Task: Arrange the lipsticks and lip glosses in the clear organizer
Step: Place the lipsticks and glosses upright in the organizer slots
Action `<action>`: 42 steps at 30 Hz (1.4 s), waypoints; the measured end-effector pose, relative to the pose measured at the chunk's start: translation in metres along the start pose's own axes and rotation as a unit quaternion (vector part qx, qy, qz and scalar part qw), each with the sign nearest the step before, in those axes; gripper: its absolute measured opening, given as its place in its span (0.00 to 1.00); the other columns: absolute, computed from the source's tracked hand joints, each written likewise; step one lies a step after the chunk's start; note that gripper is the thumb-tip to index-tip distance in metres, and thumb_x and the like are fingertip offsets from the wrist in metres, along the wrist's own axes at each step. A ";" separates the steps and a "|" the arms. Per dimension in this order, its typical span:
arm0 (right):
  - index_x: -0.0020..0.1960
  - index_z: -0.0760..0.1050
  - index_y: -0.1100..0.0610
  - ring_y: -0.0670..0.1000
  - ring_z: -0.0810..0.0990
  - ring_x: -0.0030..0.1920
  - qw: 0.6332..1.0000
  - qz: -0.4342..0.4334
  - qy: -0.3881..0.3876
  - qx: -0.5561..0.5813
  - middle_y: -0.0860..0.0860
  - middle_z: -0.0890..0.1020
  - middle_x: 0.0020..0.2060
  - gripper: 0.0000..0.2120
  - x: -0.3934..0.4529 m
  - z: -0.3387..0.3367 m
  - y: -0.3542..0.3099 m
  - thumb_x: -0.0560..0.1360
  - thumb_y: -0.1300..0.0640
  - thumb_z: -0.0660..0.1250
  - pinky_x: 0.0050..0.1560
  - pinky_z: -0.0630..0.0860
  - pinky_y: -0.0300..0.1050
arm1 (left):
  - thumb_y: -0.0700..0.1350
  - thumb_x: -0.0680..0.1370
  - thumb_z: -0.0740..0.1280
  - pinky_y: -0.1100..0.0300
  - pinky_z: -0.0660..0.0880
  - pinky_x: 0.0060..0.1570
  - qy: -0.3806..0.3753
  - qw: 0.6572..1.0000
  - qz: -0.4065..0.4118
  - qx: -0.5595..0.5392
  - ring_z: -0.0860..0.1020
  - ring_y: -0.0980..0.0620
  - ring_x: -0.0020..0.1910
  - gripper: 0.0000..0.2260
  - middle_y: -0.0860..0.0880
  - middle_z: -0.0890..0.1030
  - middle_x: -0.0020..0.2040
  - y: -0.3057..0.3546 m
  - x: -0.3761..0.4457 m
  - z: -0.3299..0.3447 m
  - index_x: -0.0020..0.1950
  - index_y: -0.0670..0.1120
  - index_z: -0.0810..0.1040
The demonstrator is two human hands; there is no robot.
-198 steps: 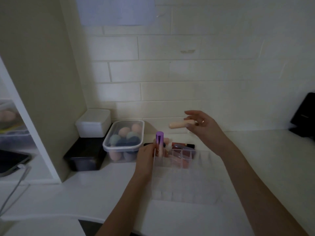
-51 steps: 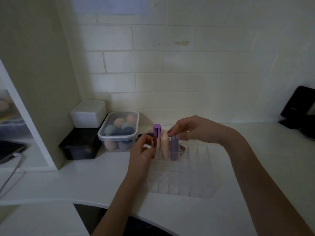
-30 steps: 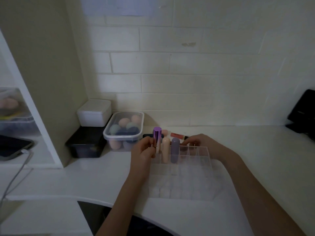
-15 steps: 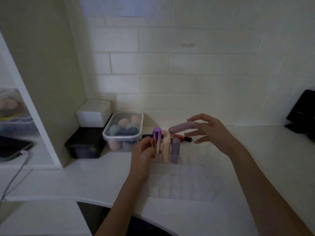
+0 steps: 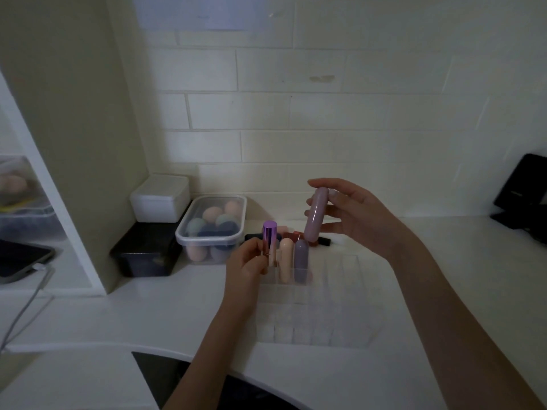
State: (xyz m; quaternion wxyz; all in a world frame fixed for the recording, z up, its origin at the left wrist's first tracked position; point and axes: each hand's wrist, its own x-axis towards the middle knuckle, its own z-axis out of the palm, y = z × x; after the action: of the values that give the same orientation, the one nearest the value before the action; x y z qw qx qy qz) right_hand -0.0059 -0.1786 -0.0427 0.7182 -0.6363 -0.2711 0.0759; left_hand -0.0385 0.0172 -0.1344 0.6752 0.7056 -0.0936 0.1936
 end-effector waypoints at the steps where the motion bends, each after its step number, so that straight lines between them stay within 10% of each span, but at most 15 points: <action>1: 0.58 0.77 0.53 0.53 0.83 0.48 1.000 0.000 -0.003 0.003 0.51 0.83 0.45 0.14 0.000 0.000 0.000 0.75 0.56 0.60 0.47 0.80 0.50 | 0.38 0.61 0.58 0.66 0.61 0.29 0.001 1.000 0.000 0.001 0.65 0.55 0.30 0.06 0.47 0.67 0.29 0.000 0.000 0.000 0.32 0.35 0.68; 20: 0.44 0.76 0.53 0.44 0.77 0.36 1.000 -0.013 0.006 -0.013 0.49 0.75 0.36 0.05 -0.002 -0.005 -0.001 0.69 0.54 0.68 0.43 0.79 0.45 | 0.37 0.60 0.58 0.63 0.60 0.30 0.003 1.000 -0.009 0.000 0.63 0.50 0.32 0.07 0.42 0.65 0.31 -0.001 0.001 0.001 0.32 0.33 0.65; 31: 0.52 0.80 0.53 0.54 0.83 0.53 0.995 0.042 -0.044 -0.080 0.54 0.85 0.47 0.11 -0.007 -0.010 -0.001 0.70 0.57 0.66 0.53 0.80 0.49 | 0.37 0.61 0.58 0.57 0.60 0.32 -0.003 1.000 -0.002 -0.002 0.63 0.48 0.33 0.08 0.42 0.66 0.32 -0.002 0.002 0.001 0.33 0.32 0.65; 39: 0.56 0.80 0.54 0.47 0.77 0.63 0.968 0.112 -0.131 -0.184 0.50 0.81 0.60 0.13 -0.008 -0.018 0.008 0.75 0.66 0.64 0.63 0.73 0.39 | 0.36 0.61 0.58 0.71 0.61 0.26 -0.006 1.000 0.007 -0.013 0.63 0.60 0.25 0.05 0.56 0.67 0.23 0.004 0.001 0.002 0.28 0.45 0.64; 42: 0.59 0.79 0.57 0.54 0.75 0.65 0.962 0.154 -0.126 -0.190 0.54 0.81 0.60 0.14 -0.009 -0.022 0.014 0.75 0.65 0.64 0.70 0.68 0.53 | 0.36 0.61 0.58 0.72 0.60 0.26 -0.006 1.000 0.010 -0.012 0.63 0.60 0.25 0.05 0.57 0.67 0.23 0.004 0.001 0.003 0.28 0.46 0.64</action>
State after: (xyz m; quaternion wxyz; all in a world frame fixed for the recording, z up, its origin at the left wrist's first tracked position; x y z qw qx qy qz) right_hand 0.0008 -0.1997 -0.0595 0.5242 -0.7802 -0.2673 0.2121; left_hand -0.0392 0.0141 -0.1304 0.6815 0.6972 -0.1068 0.1950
